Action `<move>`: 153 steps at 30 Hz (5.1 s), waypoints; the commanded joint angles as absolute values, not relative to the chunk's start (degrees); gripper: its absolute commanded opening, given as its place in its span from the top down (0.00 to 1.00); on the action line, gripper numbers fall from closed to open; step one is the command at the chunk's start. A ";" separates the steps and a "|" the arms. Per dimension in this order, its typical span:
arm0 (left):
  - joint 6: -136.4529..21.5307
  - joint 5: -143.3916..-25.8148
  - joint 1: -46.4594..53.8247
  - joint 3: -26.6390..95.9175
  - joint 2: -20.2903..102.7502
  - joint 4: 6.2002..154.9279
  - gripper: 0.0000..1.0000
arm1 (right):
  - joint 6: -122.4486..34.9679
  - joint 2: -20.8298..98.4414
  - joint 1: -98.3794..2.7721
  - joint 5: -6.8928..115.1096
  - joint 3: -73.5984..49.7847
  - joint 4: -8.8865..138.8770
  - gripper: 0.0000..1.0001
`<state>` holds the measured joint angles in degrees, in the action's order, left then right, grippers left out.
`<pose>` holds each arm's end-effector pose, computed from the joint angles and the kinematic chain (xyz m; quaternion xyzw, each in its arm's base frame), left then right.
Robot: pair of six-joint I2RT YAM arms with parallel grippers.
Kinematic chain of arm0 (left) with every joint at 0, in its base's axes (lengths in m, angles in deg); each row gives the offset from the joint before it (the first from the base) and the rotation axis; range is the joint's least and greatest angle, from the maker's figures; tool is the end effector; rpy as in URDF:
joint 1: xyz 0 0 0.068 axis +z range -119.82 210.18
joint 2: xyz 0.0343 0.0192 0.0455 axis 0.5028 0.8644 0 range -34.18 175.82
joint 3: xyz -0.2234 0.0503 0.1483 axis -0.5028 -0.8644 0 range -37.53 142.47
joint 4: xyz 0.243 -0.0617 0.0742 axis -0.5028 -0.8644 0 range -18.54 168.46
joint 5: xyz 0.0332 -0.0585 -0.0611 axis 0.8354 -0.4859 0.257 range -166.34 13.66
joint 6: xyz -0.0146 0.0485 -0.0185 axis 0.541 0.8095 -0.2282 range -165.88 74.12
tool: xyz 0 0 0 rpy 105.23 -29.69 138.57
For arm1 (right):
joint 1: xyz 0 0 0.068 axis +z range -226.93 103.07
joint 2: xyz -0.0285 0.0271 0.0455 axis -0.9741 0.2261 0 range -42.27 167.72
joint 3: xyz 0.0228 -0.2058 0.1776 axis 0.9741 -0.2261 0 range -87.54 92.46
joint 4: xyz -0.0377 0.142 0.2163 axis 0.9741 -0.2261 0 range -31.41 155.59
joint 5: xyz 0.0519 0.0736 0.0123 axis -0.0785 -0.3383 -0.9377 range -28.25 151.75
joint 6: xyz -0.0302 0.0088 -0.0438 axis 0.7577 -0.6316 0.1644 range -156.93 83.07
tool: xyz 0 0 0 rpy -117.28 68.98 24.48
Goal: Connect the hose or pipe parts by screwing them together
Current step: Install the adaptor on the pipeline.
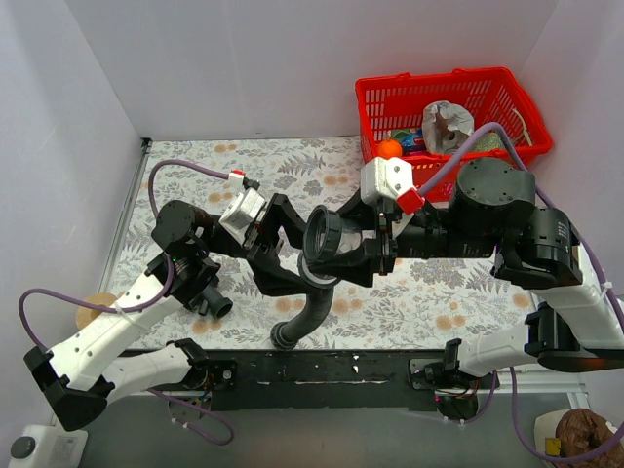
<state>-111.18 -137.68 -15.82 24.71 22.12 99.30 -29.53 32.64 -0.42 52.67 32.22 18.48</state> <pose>0.1111 -0.1601 0.4591 0.3527 0.5172 -0.7556 0.1926 0.0392 0.1878 0.5795 -0.5212 0.4978 0.4389 0.5366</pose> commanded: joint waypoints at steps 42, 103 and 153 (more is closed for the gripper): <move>-103.98 -108.07 -14.99 27.07 18.64 110.54 1.00 | -37.97 26.90 -0.55 66.14 8.97 24.28 0.99; -89.39 -97.00 -14.99 28.12 20.49 113.53 1.00 | -62.15 40.16 13.59 118.51 17.74 24.46 0.99; -89.04 -83.37 -14.99 25.75 19.88 112.74 1.00 | -44.05 38.76 18.96 130.13 16.61 51.88 0.07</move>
<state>-87.90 -89.84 -15.07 23.66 21.42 106.05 -47.03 37.40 17.70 135.18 17.32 57.14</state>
